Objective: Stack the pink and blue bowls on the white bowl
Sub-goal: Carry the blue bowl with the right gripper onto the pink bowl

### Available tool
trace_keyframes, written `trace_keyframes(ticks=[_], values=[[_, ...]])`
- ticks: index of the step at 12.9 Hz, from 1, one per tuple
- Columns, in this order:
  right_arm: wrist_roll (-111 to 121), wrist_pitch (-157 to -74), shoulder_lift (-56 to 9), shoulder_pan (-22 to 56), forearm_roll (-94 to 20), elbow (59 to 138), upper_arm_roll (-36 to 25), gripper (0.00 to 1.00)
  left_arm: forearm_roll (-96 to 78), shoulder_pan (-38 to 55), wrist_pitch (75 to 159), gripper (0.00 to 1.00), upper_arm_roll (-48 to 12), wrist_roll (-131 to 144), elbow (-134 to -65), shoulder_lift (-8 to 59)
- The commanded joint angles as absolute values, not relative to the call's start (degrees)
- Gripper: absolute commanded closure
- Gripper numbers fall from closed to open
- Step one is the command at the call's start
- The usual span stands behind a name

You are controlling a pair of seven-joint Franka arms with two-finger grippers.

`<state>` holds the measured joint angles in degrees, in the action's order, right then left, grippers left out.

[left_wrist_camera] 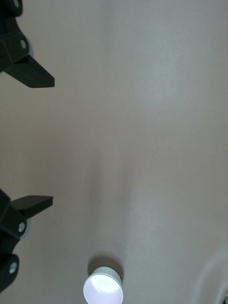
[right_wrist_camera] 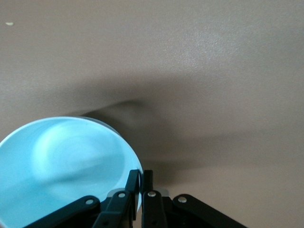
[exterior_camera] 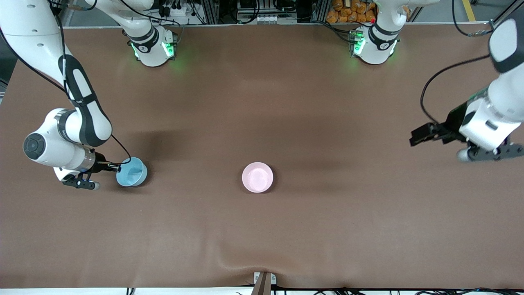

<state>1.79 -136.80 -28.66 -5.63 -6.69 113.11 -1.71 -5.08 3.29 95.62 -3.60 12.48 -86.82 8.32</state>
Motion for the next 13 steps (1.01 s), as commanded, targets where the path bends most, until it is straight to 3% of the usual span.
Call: trace_keyframes(ticks=[1, 3, 5, 9, 13], values=[[3.1, -138.3, -29.9, -6.2, -7.6, 113.2, -1.0, 0.91, -2.8, 2.3, 96.0, 0.0, -4.6, 10.8, -96.0, -0.5], [2.8, -138.2, -29.9, -6.1, -7.7, 113.2, -1.0, 0.91, -2.5, 2.2, 96.0, 0.0, -4.6, 10.7, -98.1, -3.0], [2.4, -137.7, -29.6, -5.7, -10.4, 113.2, -0.7, 1.0, 1.0, 1.8, 96.0, 0.0, -4.7, 10.1, -97.6, -3.1], [2.8, -136.1, -28.8, -5.4, -14.3, 113.2, -0.2, 1.0, 3.0, 1.8, 96.0, 0.0, -4.8, 8.9, -96.7, -2.7], [2.4, -129.6, -22.7, -3.2, -14.3, 112.9, -0.2, 1.0, 2.5, 1.5, 96.2, 0.0, -4.7, 8.8, -96.6, -2.7]])
